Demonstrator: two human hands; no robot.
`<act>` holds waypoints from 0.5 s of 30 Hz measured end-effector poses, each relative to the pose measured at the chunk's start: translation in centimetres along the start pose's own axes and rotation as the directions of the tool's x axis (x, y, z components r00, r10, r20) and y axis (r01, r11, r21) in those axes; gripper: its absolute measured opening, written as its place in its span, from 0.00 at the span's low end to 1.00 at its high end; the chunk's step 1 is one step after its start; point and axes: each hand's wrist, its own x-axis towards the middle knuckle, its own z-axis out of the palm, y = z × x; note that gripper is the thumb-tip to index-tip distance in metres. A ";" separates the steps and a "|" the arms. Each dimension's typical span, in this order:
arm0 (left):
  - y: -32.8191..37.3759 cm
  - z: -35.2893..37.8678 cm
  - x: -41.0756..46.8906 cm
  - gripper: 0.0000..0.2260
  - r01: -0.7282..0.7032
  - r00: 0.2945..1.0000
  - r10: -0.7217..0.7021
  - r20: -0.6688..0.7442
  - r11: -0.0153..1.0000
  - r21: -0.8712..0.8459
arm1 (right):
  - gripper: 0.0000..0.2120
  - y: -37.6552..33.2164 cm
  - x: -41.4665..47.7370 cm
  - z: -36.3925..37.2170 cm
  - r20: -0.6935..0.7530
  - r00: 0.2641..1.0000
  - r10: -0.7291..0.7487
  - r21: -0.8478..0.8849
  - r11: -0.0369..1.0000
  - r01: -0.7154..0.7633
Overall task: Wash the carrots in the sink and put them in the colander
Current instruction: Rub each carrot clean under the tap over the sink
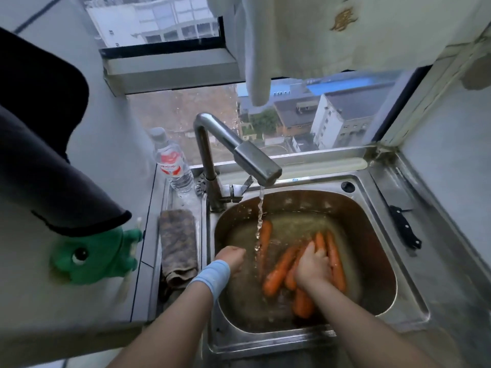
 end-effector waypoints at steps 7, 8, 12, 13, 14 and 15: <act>0.9 0.7 3.9 0.09 -0.067 0.997 0.065 0.027 0.996 0.064 | 0.16 -6.2 0.6 3.6 0.339 0.927 -0.160 0.082 0.987 0.140; 1.0 0.7 4.0 0.10 -0.073 0.997 0.071 0.024 0.995 0.070 | 0.16 -6.5 0.7 4.1 0.345 0.926 -0.153 0.096 0.987 0.127; 0.6 0.9 6.2 0.13 -0.084 0.996 0.081 0.032 0.993 0.078 | 0.15 -7.4 2.0 6.8 0.360 0.917 -0.169 0.171 0.979 0.113; 0.3 1.0 6.9 0.14 -0.079 0.997 0.077 0.030 0.993 0.082 | 0.15 -7.4 2.6 8.0 0.369 0.914 -0.167 0.159 0.981 0.115; 0.3 0.9 7.2 0.15 -0.076 0.997 0.073 0.033 0.992 0.101 | 0.15 -7.4 3.3 9.1 0.367 0.914 -0.171 0.156 0.980 0.121; 0.2 1.0 7.3 0.15 -0.074 0.997 0.071 0.034 0.990 0.123 | 0.15 -7.3 4.1 10.5 0.363 0.920 -0.147 0.156 0.983 0.095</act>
